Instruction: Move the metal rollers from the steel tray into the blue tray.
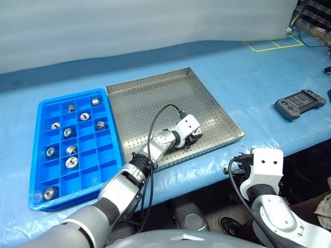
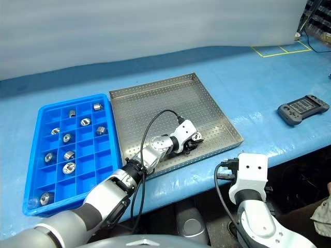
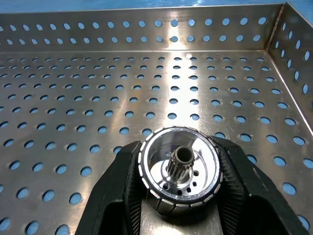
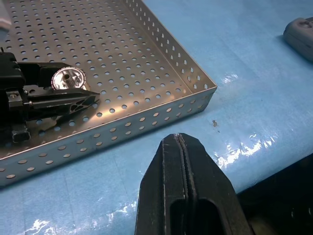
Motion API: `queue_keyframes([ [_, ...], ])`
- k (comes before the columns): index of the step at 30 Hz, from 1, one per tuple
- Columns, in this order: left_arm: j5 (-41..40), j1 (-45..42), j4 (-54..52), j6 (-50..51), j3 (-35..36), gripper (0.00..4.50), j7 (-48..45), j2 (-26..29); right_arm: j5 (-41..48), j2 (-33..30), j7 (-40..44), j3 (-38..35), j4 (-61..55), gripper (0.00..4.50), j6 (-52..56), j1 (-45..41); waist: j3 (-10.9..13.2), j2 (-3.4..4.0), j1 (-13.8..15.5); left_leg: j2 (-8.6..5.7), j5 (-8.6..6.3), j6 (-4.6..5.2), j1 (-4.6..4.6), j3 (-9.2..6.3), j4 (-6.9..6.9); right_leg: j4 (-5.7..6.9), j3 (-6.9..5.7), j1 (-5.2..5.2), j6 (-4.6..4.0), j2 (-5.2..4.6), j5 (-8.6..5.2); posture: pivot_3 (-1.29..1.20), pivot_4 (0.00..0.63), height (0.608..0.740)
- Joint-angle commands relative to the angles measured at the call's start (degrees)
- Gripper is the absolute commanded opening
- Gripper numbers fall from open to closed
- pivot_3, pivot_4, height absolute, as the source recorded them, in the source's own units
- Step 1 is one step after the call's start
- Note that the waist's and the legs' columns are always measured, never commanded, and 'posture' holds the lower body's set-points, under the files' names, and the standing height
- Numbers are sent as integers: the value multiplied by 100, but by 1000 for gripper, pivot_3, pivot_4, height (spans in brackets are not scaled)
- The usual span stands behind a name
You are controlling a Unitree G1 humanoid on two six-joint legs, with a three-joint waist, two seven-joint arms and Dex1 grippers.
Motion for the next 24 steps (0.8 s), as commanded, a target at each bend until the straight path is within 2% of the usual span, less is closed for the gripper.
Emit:
queue_keyframes([
  [1, -266, -101, -752, 153, 149, 1769, -194, -757, 180, -55, 21, -51, -221, 0, 116, -278, 3, -3, 12, 0, 0, 0, 0, 1, -1, 0, 2, -1, 1, -1, 0, -321, 150, 740],
  [5, -693, 164, -2087, 781, 318, 1769, -397, -406, 314, 63, 290, -54, -210, 0, 608, -801, 6, -6, 97, 2, 2, 4, -6, 6, -7, -1, 14, -9, 7, -3, 4, -237, 150, 740],
  [11, -1068, 746, -4339, 1909, 675, 1769, -380, 373, 196, 474, 1108, 245, 274, 0, 1448, -2119, 7, -7, 391, 3, 3, 6, 17, 14, -20, 4, 40, -7, 8, 10, 5, -101, 150, 740],
  [15, -1193, 1125, -5488, 2529, 926, 1769, -333, 900, -74, 796, 1740, 531, 675, 0, 1836, -2909, 10, -7, 701, 1, 5, 8, 37, 16, -22, 14, 56, -2, 6, 18, 6, -36, 150, 740],
  [19, -1304, 1588, -6640, 3189, 1403, 1769, -151, 1524, -442, 1109, 2483, 880, 1111, 0, 2071, -3599, 10, -7, 1159, 1, 5, 8, 36, 24, -28, 6, 65, -4, 10, 17, 10, 75, 150, 740],
  [24, -1287, 2045, -7475, 3745, 1737, 1769, 105, 2035, -902, 1420, 3159, 1117, 1396, 0, 2212, -3977, 10, -11, 1670, 1, -2, 19, 23, 31, -28, -6, 62, -11, 17, 10, 13, 144, 150, 740],
])
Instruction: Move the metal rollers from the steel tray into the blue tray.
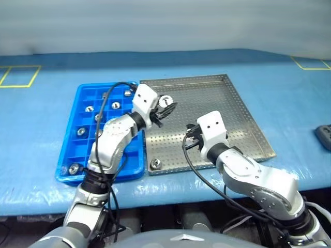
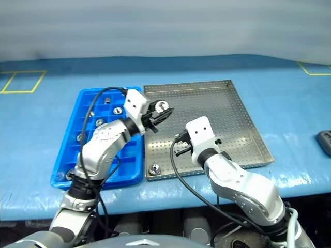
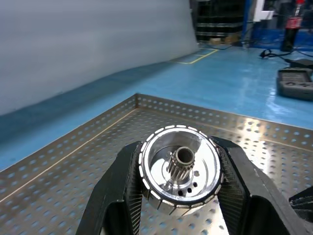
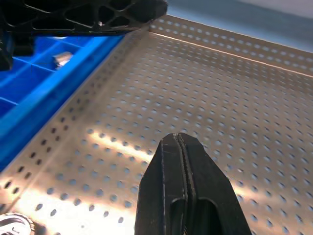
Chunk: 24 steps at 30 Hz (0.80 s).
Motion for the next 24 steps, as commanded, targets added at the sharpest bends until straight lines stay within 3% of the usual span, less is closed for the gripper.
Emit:
queue_keyframes([
  [1, -49, 251, -789, 343, 246, 1769, 254, 205, -375, 207, 504, 139, 101, 0, 57, -239, 0, 0, 156, -2, -3, 6, -5, 1, 4, -4, -1, 0, 0, -3, 0, 159, 150, 740],
  [6, 64, 612, -1018, 592, 433, 1769, 591, 445, -780, 484, 1039, 259, 263, 0, 120, -347, 0, -1, 376, -6, -13, 23, -26, 2, 32, -15, -5, -3, 6, -12, 5, 212, 150, 740],
  [17, 273, 888, -695, 653, 428, 1769, 999, 530, -1437, 853, 1606, 167, 240, 0, 302, -223, 0, 0, 458, -3, -13, 22, -30, -4, 34, -11, -18, -5, 3, -13, 5, 213, 150, 740],
  [24, 52, 1047, -768, 765, 368, 1769, 557, 806, -1736, 1042, 1705, 49, 50, 0, 502, -14, 0, 0, 462, -3, -13, 22, -35, -6, 35, -12, -21, -8, 2, -14, 4, 179, 150, 740],
])
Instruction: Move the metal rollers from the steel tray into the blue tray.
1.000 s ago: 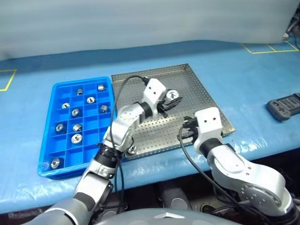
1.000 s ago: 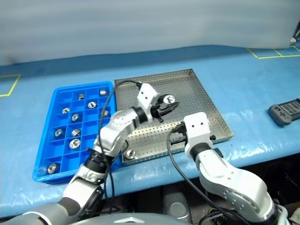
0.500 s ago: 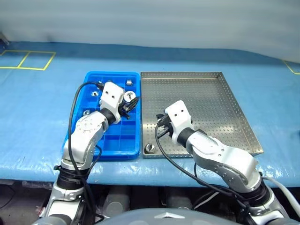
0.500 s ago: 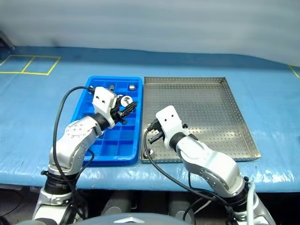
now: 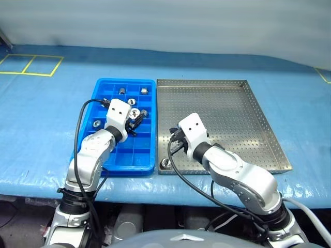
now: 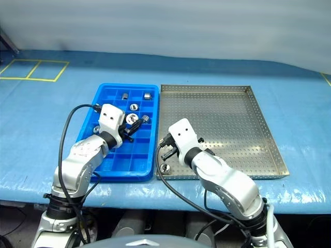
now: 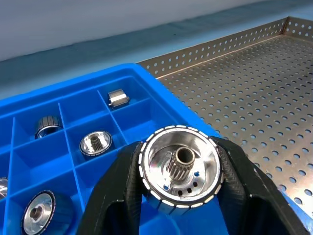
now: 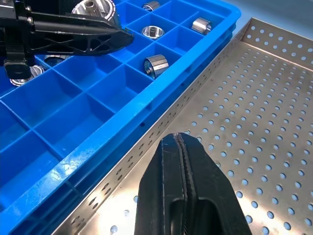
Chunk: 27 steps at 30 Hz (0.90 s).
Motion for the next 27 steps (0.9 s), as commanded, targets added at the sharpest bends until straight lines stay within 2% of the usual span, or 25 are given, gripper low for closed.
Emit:
queue_keyframes([
  [1, -171, 77, -267, 100, -16, 1769, -335, 263, -161, 77, 65, -201, -298, 0, 69, 79, 0, 0, -12, 0, 0, 0, 0, 0, 0, 0, 0, 0, 0, 0, 0, 179, 150, 740],
  [7, -287, 224, -395, 316, -86, 1769, -750, 697, -358, 201, 179, -282, -359, 0, 169, 147, 0, 0, -88, 1, 0, 0, 0, 1, -3, 1, -2, -3, -3, -2, -2, 159, 150, 740],
  [27, -606, 417, -756, 660, -485, 1769, -1454, 1341, -848, 540, 430, -345, -475, 0, 334, 326, 1, 2, -101, 1, 0, -1, -4, -1, -7, -4, -17, -6, -8, -13, -6, 145, 150, 740],
])
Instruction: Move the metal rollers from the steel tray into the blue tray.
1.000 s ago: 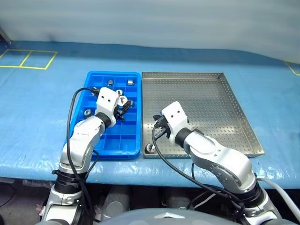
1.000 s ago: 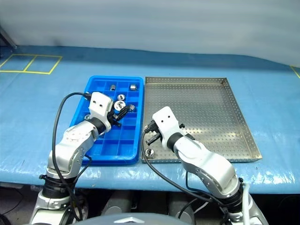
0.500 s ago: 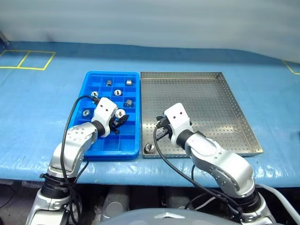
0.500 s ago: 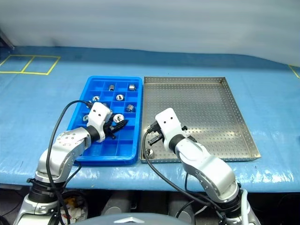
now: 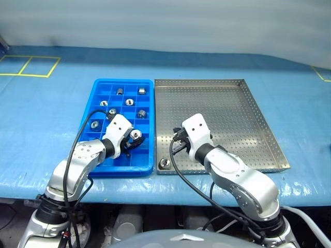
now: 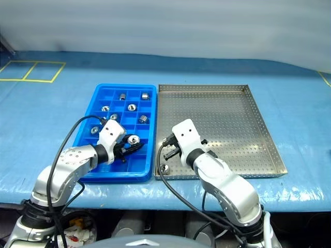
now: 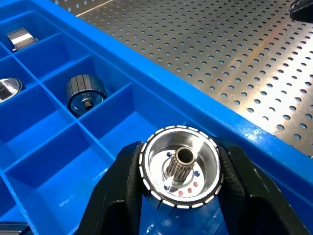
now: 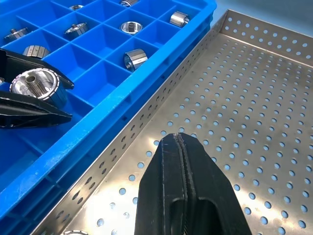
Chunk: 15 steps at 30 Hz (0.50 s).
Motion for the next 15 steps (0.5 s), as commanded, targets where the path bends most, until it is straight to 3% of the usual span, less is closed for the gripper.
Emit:
queue_keyframes([
  [1, -104, -27, -295, -29, -151, 1769, -156, 79, -118, 55, 52, -90, -251, 0, -18, 2, 0, 0, -1, 0, 0, 0, 0, 0, 0, 0, -1, 0, 0, -1, 0, 145, 150, 740],
  [7, -143, -60, -287, -18, -273, 1769, -298, 143, -248, 123, 109, -120, -281, 0, 16, 39, 0, 0, 2, 1, 0, 0, -1, -3, 0, 0, -8, 0, -2, -2, -1, 145, 150, 740],
  [15, -334, -115, -314, 15, -109, 4371, -387, 72, -315, 103, 205, -228, -392, 0, 93, 146, 0, 0, 20, -11, 0, 0, -9, -11, -1, -13, -38, 4, -1, -28, -1, 132, 150, 740],
])
